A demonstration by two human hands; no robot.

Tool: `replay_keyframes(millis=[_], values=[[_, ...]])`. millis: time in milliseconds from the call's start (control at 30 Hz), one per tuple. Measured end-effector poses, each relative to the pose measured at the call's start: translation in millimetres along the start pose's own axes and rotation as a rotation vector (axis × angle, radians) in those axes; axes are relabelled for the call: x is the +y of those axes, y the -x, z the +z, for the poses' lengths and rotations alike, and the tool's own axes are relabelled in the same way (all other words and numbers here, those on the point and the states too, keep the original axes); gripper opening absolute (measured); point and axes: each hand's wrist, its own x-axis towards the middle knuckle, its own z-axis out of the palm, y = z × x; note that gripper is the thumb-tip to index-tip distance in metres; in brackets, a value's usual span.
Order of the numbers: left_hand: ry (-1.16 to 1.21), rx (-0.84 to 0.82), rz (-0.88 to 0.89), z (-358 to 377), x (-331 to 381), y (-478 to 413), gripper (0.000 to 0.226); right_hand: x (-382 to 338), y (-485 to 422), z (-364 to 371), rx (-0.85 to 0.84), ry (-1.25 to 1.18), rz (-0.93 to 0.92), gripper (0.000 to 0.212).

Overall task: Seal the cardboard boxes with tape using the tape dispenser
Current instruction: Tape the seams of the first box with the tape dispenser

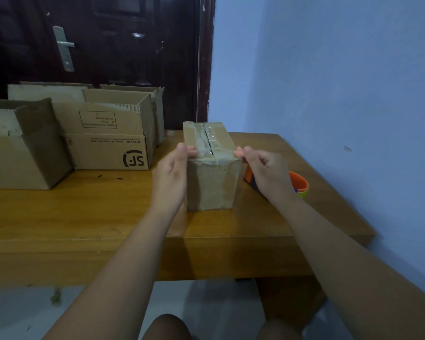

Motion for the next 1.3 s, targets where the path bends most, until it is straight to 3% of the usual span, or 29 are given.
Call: replay_keyframes(millis=[133,200,333,633,800,900,1067,1300], values=[[-0.015,0.001,-0.075,-1.9,10.3,-7.2,0.010,-5.7,-6.5,7.4,0.044,-0.007,0.041,0.033],[-0.037,-0.027,-0.051,-4.4,8.0,-5.7,0.015,-5.6,-6.6,5.0,0.019,-0.062,0.069,0.017],[-0.081,-0.050,0.022,-7.8,-2.5,-5.5,0.026,3.2,-8.3,-1.8,-0.047,-0.067,0.040,0.026],[-0.318,0.036,0.214,-1.4,-9.8,-0.6,0.026,4.9,-1.1,10.0,0.060,0.091,-0.039,0.023],[-0.248,0.009,0.160,1.4,-10.9,1.8,0.029,3.4,0.9,28.8,0.030,0.045,-0.089,0.036],[-0.271,0.094,0.156,6.8,-10.9,0.2,0.026,5.9,-1.1,36.4,0.114,0.030,-0.102,0.031],[-0.131,0.025,0.133,0.8,-14.8,1.4,0.025,13.4,-2.9,21.1,0.001,-0.172,-0.067,0.011],[-0.177,0.089,0.171,3.8,-12.4,5.5,0.026,8.1,-4.3,14.3,-0.089,-0.305,-0.017,0.017]])
